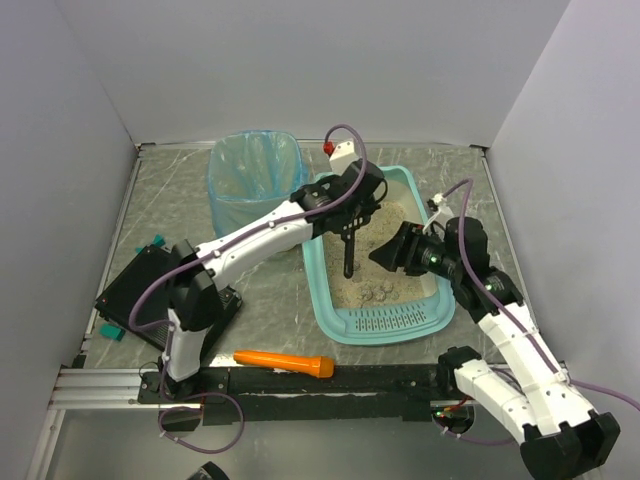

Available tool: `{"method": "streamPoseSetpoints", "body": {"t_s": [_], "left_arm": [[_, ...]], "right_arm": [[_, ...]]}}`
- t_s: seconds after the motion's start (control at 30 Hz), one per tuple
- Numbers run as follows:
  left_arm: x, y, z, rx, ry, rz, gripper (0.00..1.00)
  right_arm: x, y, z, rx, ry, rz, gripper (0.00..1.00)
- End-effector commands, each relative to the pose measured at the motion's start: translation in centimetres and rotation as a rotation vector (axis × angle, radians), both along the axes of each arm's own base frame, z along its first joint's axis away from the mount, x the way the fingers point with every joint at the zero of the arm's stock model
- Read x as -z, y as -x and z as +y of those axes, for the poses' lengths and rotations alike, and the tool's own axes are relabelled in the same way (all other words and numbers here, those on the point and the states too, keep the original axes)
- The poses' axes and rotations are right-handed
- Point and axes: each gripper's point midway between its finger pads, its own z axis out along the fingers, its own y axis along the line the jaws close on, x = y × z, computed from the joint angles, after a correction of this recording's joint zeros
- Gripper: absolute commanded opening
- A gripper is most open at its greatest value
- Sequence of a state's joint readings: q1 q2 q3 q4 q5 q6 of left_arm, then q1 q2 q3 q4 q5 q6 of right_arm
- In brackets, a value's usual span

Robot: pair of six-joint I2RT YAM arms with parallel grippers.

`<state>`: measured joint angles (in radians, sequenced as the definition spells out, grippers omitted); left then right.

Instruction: Clean the litter box

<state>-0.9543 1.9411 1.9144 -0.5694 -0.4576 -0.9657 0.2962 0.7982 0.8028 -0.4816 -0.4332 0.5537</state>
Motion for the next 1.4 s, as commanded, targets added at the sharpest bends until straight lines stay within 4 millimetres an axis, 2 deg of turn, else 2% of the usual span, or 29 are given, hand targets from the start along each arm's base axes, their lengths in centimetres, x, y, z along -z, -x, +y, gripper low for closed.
{"method": "streamPoseSetpoints", "body": {"t_s": [0.0, 0.03, 0.07, 0.1, 0.17, 0.2, 0.27, 0.3, 0.4, 0.47, 0.5, 0.57, 0.77, 0.83, 0.93, 0.97, 1.0, 1.03, 1.07, 1.1, 1.13, 1.17, 1.2, 1.23, 1.27, 1.3, 1.33, 1.37], "left_arm": [[-1.4, -0.6, -0.2, -0.148, 0.085, 0.061, 0.01], [-0.5, -0.9, -0.4, -0.173, 0.081, 0.084, 0.01], [-2.0, -1.2, -0.8, -0.2, 0.135, 0.083, 0.01], [-1.5, -1.1, -0.5, -0.21, 0.109, 0.092, 0.01], [-1.1, -1.3, 0.2, -0.279, 0.118, 0.116, 0.01], [-2.1, -1.4, -0.3, -0.248, 0.142, 0.092, 0.01], [-1.3, -0.9, 0.0, -0.251, 0.141, 0.113, 0.01], [-2.0, -0.7, 0.1, -0.248, 0.159, 0.109, 0.01], [-1.7, -0.6, 0.9, -0.283, 0.163, 0.12, 0.01], [-1.6, -0.5, 0.8, -0.27, 0.157, 0.126, 0.01], [-1.4, -0.4, 0.7, -0.27, 0.155, 0.134, 0.01], [-1.6, -0.4, 0.8, -0.279, 0.153, 0.133, 0.01], [-2.3, -0.1, 0.3, -0.241, 0.171, 0.129, 0.01], [-2.3, 0.1, 0.6, -0.254, 0.186, 0.135, 0.01], [-2.3, 0.0, 0.7, -0.261, 0.192, 0.136, 0.01], [-2.1, 0.1, 0.7, -0.262, 0.19, 0.145, 0.01], [-2.1, 0.1, 0.4, -0.25, 0.188, 0.141, 0.01], [-1.8, 0.2, 0.3, -0.224, 0.167, 0.137, 0.06], [-1.9, 0.4, 0.1, -0.207, 0.167, 0.138, 0.19], [-2.1, 0.6, -0.1, -0.176, 0.172, 0.141, 0.39], [-2.3, 0.6, -0.6, -0.123, 0.157, 0.111, 0.64], [-2.4, 0.8, -0.8, -0.096, 0.158, 0.107, 0.73], [-3.6, 1.4, -1.1, -0.053, 0.183, 0.101, 0.83], [-3.4, 1.7, -1.2, -0.016, 0.169, 0.082, 0.92], [-3.7, 2.0, -1.1, 0.005, 0.169, 0.074, 0.94], [-5.2, 2.7, -0.6, 0.018, 0.184, 0.05, 0.97], [-4.8, 3.1, -0.1, 0.027, 0.15, 0.035, 0.99], [-5.3, 3.4, 0.2, 0.03, 0.146, 0.014, 0.99]], "right_arm": [[-3.0, -0.2, 3.2, -0.086, -0.1, -0.171, 0.72], [-2.9, 0.0, 4.2, -0.107, -0.112, -0.17, 0.72], [-2.7, -0.1, 4.5, -0.1, -0.115, -0.168, 0.72], [-2.5, -0.2, 4.7, -0.078, -0.124, -0.149, 0.73], [-2.4, -0.7, 4.0, -0.019, -0.125, -0.181, 0.72], [-2.2, -1.2, 3.5, 0.02, -0.105, -0.202, 0.72], [-1.4, -1.4, 2.8, 0.054, -0.066, -0.179, 0.72], [-1.2, -1.3, 3.1, 0.035, -0.067, -0.17, 0.71], [-0.9, -1.6, 3.5, 0.031, -0.071, -0.155, 0.66], [-0.7, -1.6, 3.8, 0.021, -0.08, -0.162, 0.65], [-0.3, -1.7, 3.7, 0.023, -0.07, -0.145, 0.61], [-0.3, -1.6, 3.9, 0.009, -0.056, -0.127, 0.61], [1.8, -0.4, 4.5, -0.078, -0.011, -0.063, 0.59], [2.0, -0.4, 4.7, -0.075, -0.026, -0.07, 0.54], [1.6, -0.6, 4.6, -0.037, -0.041, -0.097, 0.36], [1.3, -0.6, 4.5, -0.024, -0.05, -0.107, 0.18], [1.0, -0.6, 4.2, -0.012, -0.056, -0.123, 0.12], [0.7, -0.6, 4.2, -0.009, -0.062, -0.129, 0.05], [0.6, -0.4, 4.1, -0.006, -0.068, -0.123, 0.0], [-0.3, -0.1, 4.0, 0.003, -0.095, -0.128, 0.0], [-0.6, 0.0, 3.8, 0.018, -0.105, -0.119, 0.0], [-0.2, 0.3, 3.4, 0.052, -0.108, -0.073, 0.0], [-0.9, 0.2, 2.9, 0.078, -0.108, -0.079, 0.0], [-0.9, 0.0, 2.4, 0.109, -0.098, -0.072, 0.0], [-0.9, -0.1, 1.9, 0.14, -0.101, -0.054, 0.0], [-0.7, 0.2, 1.5, 0.149, -0.087, -0.034, 0.0], [-0.7, 0.1, 1.2, 0.162, -0.083, -0.025, 0.0], [-0.5, 0.1, 1.0, 0.174, -0.086, -0.008, 0.0]]}}
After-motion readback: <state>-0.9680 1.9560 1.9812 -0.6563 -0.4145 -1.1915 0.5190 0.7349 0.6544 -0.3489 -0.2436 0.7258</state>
